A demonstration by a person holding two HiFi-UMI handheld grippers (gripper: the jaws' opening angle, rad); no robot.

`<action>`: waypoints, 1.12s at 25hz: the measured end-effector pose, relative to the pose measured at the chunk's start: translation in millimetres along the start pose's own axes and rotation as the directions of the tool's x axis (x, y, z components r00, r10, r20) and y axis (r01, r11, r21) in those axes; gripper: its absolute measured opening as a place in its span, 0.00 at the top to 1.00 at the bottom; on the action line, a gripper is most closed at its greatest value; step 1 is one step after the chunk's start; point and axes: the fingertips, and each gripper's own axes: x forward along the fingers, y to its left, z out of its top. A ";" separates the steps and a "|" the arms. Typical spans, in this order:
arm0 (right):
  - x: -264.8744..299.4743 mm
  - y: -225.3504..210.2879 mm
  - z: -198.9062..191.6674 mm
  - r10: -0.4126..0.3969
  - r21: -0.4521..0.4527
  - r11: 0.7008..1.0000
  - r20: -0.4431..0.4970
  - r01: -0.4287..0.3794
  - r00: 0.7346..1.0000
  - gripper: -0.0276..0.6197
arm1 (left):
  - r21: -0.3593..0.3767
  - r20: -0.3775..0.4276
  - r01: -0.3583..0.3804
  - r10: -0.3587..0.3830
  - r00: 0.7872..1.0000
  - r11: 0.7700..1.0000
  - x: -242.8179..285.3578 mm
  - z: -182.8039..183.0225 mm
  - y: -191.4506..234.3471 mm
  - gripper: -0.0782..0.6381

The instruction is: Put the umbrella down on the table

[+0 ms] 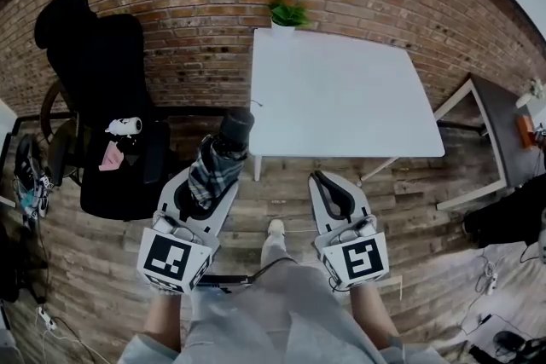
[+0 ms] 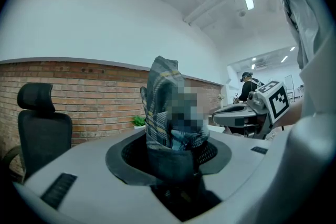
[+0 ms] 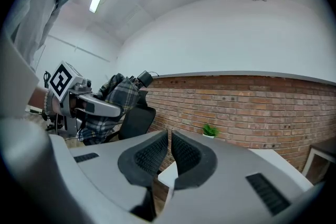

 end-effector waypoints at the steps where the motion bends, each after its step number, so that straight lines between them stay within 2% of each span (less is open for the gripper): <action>1: 8.3 -10.2 -1.5 0.003 0.003 1.000 0.004 -0.003 1.000 0.88 | 0.006 -0.004 -0.005 0.005 1.000 1.000 11.8 0.7 3.2 0.59; 5: 42.5 -47.6 -12.6 0.033 0.005 0.999 -0.026 -0.032 0.999 0.88 | 0.010 -0.034 -0.028 0.028 0.999 1.000 57.2 0.6 18.4 0.59; 7: 61.2 -67.2 -11.7 0.045 0.006 0.999 -0.010 -0.045 0.999 0.88 | 0.003 -0.053 -0.045 0.045 0.998 0.999 80.8 1.1 27.8 0.59; 10: 88.3 -95.1 -14.5 0.070 0.004 0.998 -0.008 -0.070 0.998 0.88 | -0.008 -0.031 -0.071 0.071 0.997 0.997 118.0 6.5 41.6 0.59; 16: 133.7 -138.6 -23.5 0.111 0.002 0.994 -0.022 -0.111 0.994 0.88 | -0.018 -0.045 -0.102 0.101 0.994 0.995 177.1 9.4 61.5 0.59; 25: 160.8 -177.6 -17.7 0.126 0.017 0.992 0.003 -0.126 0.992 0.88 | -0.019 -0.061 -0.104 0.102 0.993 0.994 223.3 18.2 63.0 0.59; 28: 167.7 -182.7 -21.8 0.123 0.018 0.992 -0.028 -0.122 0.992 0.88 | -0.010 -0.066 -0.097 0.096 0.993 0.995 231.6 20.1 67.5 0.59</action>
